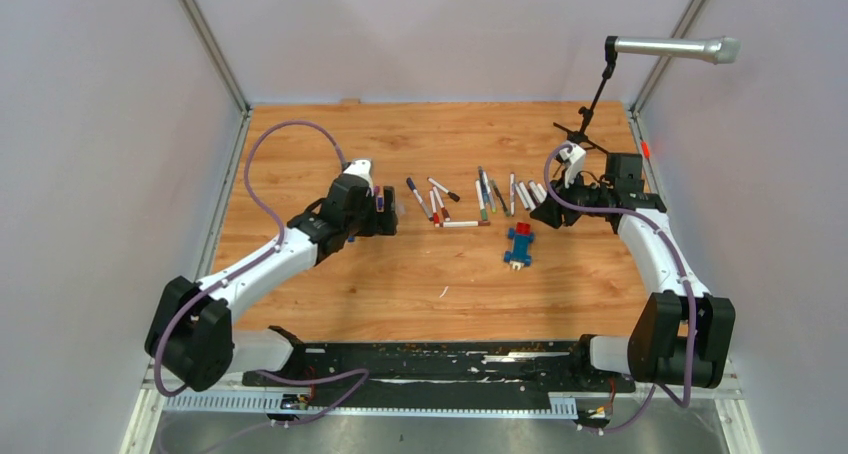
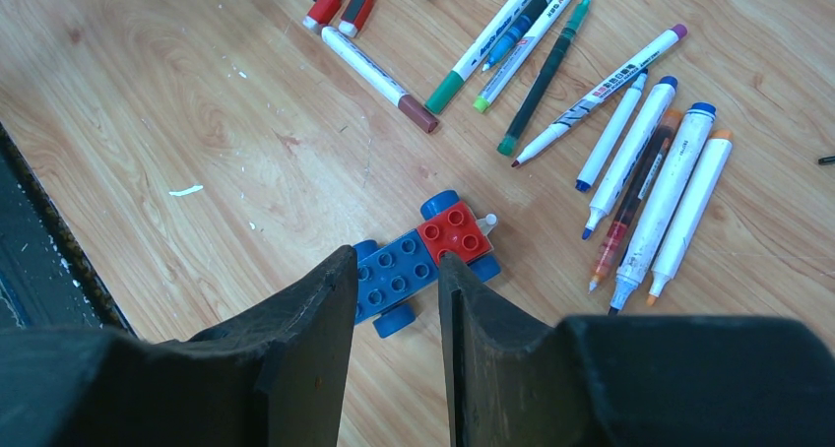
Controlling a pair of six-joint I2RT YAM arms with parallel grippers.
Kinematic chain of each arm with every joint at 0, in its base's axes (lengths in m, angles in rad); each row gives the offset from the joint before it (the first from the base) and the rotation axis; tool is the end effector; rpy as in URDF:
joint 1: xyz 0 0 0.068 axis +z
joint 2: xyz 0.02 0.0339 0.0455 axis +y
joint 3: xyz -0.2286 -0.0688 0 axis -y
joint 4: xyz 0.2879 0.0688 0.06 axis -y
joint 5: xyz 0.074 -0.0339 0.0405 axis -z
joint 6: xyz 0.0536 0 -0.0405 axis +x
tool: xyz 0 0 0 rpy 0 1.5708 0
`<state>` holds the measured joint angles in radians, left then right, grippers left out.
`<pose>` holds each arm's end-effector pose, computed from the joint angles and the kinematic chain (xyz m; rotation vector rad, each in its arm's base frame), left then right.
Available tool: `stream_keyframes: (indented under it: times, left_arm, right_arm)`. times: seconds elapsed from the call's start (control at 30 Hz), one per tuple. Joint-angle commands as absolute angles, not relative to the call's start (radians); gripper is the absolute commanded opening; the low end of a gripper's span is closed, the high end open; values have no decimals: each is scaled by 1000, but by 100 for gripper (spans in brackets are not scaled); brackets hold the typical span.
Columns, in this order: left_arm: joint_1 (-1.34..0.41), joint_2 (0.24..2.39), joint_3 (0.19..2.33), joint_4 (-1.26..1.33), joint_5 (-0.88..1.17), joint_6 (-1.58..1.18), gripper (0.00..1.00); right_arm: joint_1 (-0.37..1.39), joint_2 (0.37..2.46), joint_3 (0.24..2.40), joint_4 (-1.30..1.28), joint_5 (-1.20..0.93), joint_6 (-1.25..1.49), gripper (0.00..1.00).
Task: Open the pen caps
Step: Place the pen cap at the center of the board, then pick up the pen from the center of the board.
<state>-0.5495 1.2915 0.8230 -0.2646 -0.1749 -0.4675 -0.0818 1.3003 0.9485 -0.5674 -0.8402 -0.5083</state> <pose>0.2907 -0.1671 0.1719 0.0046 2.3118 -0.3238 0.3186 0.0139 0.2036 -0.7888 2.0766 0.7230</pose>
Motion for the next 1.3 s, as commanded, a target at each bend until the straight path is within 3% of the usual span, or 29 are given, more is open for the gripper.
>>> stream_keyframes:
  times: [0.0,0.33,0.5,0.6,0.73,1.03,1.27]
  left_arm:
    - [-517,1250,782,-87,-64,-567,100]
    - [-505,1447,935,-47,58,-732,100]
    - [-542,1582,1130,-297,-173,-793,96]
    - [-571,1701,1325,-540,-327,-843,89]
    - [-574,1884,1559,-739,-356,-871,75]
    - [-577,2060,1737,-769,-351,-873,55]
    - [-578,2132,1789,-748,-323,-862,49]
  right_arm:
    - [-90,1290,943,-540,-881,-535,37]
    - [-90,1289,943,-541,-885,-537,37]
    - [-92,1286,944,-541,-887,-537,37]
    - [-92,1288,945,-541,-892,-535,37]
    - [-92,1288,946,-545,-894,-536,37]
    - [-92,1284,946,-545,-896,-538,37]
    - [-92,1280,948,-549,-897,-539,37]
